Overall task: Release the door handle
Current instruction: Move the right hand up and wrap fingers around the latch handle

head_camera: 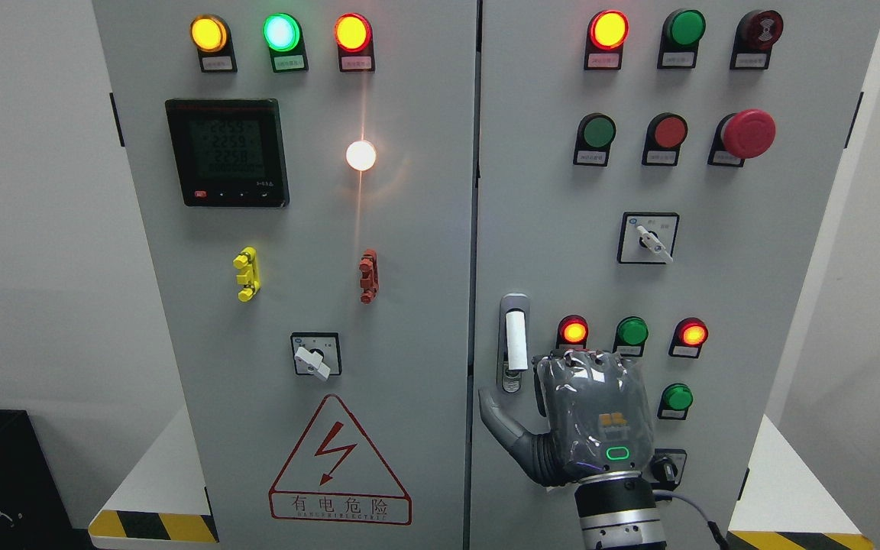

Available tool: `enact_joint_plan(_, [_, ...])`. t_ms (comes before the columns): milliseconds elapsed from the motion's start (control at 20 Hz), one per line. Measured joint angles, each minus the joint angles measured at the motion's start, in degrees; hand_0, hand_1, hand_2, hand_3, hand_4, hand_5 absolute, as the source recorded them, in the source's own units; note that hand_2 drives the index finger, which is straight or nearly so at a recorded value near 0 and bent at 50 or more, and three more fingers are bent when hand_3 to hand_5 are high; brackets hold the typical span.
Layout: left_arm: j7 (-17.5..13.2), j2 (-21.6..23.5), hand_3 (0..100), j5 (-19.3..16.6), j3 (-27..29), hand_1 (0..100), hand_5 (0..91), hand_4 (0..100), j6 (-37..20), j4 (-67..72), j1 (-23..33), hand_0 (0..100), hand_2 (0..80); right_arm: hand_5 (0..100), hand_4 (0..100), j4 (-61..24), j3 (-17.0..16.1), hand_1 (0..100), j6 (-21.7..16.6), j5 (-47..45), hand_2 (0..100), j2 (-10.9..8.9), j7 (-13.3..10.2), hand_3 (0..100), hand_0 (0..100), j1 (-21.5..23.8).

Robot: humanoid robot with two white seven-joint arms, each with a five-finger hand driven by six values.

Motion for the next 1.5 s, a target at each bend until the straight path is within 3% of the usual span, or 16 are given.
enact_joint_plan(751, [0.0, 0.0, 0, -0.01, 0.0, 56, 0.0, 0, 0.0, 0.0, 0.0, 12, 0.0, 99, 100, 3.98, 0.07, 22, 1.12, 0.8, 93, -0.16, -0.62, 100, 29, -3.95])
enact_joint_plan(1503, [0.0, 0.0, 0, -0.01, 0.0, 56, 0.0, 0, 0.0, 0.0, 0.0, 12, 0.0, 98, 100, 5.62, -0.3, 27, 2.01, 0.9, 93, -0.28, -0.64, 100, 32, -4.63])
